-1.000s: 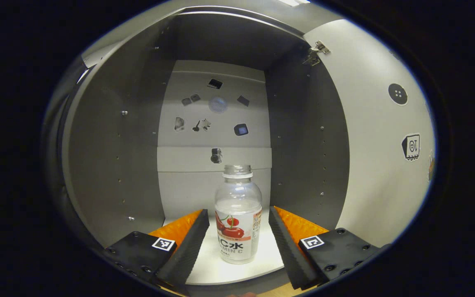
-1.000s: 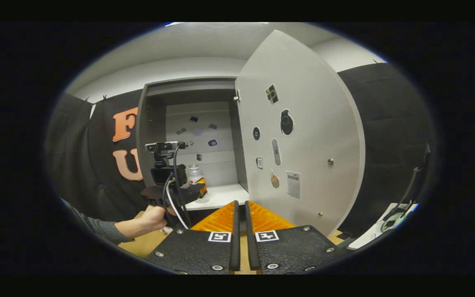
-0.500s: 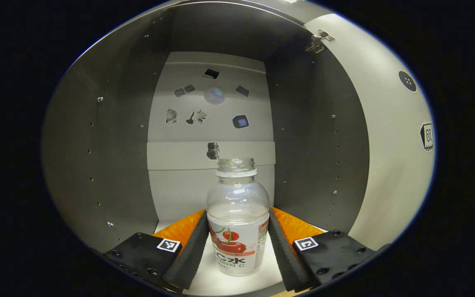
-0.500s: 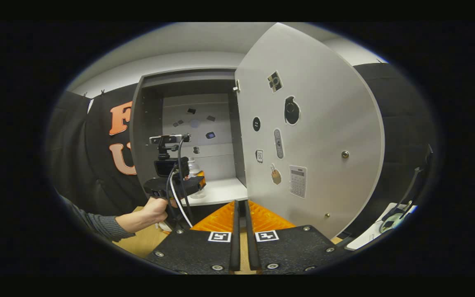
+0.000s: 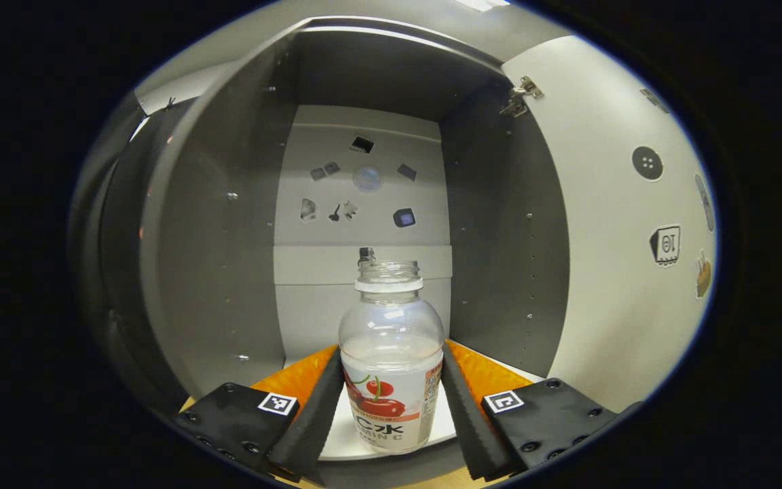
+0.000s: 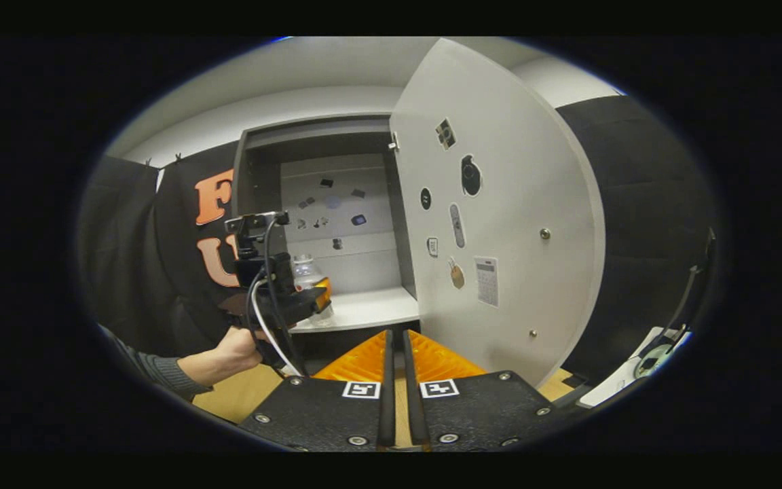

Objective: Open the cabinet door with the right hand, grasp the bottle in the cabinet with the left hand and place it on the coaster, then close the cabinet door with the right hand.

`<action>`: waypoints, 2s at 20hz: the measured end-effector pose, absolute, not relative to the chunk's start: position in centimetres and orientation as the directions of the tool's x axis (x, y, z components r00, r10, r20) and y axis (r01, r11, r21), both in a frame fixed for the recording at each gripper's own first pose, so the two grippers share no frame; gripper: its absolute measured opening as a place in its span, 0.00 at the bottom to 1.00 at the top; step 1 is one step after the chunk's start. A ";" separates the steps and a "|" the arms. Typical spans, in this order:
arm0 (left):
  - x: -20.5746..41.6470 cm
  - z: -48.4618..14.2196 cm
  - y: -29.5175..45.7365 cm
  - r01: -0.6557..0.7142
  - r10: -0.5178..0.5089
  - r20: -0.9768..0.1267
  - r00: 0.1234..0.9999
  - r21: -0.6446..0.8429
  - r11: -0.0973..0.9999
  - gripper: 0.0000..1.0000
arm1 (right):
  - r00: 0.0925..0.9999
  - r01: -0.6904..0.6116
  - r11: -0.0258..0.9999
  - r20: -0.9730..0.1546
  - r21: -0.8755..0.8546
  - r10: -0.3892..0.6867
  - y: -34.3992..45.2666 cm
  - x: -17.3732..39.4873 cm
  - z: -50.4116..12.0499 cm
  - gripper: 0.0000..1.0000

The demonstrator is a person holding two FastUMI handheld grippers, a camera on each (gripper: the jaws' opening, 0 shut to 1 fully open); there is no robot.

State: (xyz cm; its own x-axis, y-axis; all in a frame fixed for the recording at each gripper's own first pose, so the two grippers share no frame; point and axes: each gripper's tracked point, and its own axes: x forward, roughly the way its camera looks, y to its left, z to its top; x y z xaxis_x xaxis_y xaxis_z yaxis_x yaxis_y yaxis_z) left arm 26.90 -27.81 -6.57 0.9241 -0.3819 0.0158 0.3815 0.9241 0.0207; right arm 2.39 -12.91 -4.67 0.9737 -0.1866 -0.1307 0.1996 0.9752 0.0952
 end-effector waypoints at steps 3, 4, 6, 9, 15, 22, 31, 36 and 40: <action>22.6 -6.5 -25.6 0.370 -0.371 0.019 0.928 0.039 0.928 0.84 | 0.980 0.162 0.982 -0.136 0.100 -0.148 -12.3 0.6 -5.0 0.08; 21.2 -6.7 -24.7 0.360 -0.361 0.018 0.932 0.054 0.931 0.84 | 0.982 0.150 0.983 -0.134 0.102 -0.136 -12.1 0.1 -5.0 0.08; 18.5 -8.0 -22.7 0.338 -0.339 -0.004 0.941 0.073 0.938 0.84 | 0.986 0.119 0.987 -0.134 0.109 -0.104 -11.5 -0.9 -5.1 0.08; 14.6 -10.8 -19.8 0.302 -0.299 -0.055 0.953 0.059 0.952 0.85 | 0.987 0.077 0.988 -0.147 0.130 -0.058 -10.7 -2.3 -5.7 0.07; 8.9 -16.8 -15.1 0.247 -0.238 -0.126 0.963 0.065 0.967 0.84 | 0.978 0.019 0.992 -0.207 0.124 0.007 -9.5 -3.6 -7.7 0.07; 5.2 -25.6 -11.8 0.216 -0.204 -0.182 0.962 0.053 0.975 0.85 | 0.953 -0.037 0.993 -0.296 0.114 0.069 -7.0 -3.3 -11.6 0.07; 5.4 -35.0 -9.3 0.192 -0.185 -0.219 0.958 0.012 0.981 0.85 | 0.908 -0.045 0.994 -0.412 0.097 0.081 -5.2 -2.1 -17.6 0.07; 5.9 -39.8 -9.0 0.171 -0.157 -0.267 0.951 0.031 0.985 0.85 | 0.866 -0.065 0.994 -0.490 0.086 0.099 -4.4 -1.5 -21.0 0.07; 5.6 -40.4 -9.2 0.171 -0.154 -0.274 0.949 0.037 0.985 0.85 | 0.852 -0.086 0.994 -0.511 0.075 0.112 -3.5 -1.3 -21.8 0.07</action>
